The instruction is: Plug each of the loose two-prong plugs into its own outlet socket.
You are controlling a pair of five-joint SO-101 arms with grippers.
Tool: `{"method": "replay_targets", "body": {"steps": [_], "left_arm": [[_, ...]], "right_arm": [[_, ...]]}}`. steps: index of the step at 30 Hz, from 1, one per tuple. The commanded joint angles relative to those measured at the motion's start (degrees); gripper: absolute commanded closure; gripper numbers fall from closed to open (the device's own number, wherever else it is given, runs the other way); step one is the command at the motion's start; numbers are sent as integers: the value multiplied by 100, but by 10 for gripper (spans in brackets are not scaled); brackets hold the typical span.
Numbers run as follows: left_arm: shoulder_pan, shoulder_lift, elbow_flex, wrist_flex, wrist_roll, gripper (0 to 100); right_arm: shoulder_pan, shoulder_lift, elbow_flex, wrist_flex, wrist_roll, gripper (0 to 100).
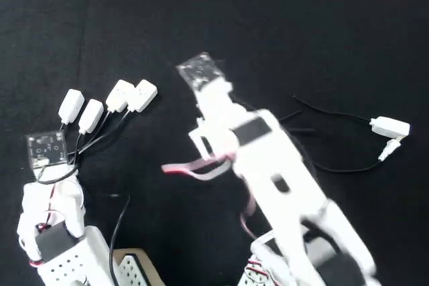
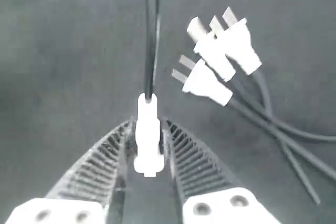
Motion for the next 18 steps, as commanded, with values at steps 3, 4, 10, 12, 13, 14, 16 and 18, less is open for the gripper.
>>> {"method": "replay_targets", "body": {"steps": [3,4,10,12,13,14,16,18], "left_arm": [[1947,-44,-1103,-35,642,953],[2387,-44,-1112,-88,695,953],[4259,-53,-646,-1512,1196,953],[4760,-53,-224,-2259,1231,953],[4945,-44,31,-2602,1222,953],[5103,-44,295,-2945,1213,953],[5235,-44,760,-3604,1213,953],[5262,-18,971,-4053,1240,952]], "right_arm": [[97,-3266,2026,-1829,-545,986],[97,-3662,2378,-2198,-730,986],[79,-5578,4198,-4422,-1908,986],[-35,-6035,4453,-4580,-2057,986],[-123,-6220,4523,-4554,-2101,986],[-264,-6378,4585,-4457,-2171,986],[-607,-6633,4646,-4255,-2365,986],[-923,-6853,4699,-4088,-2514,986]]}}
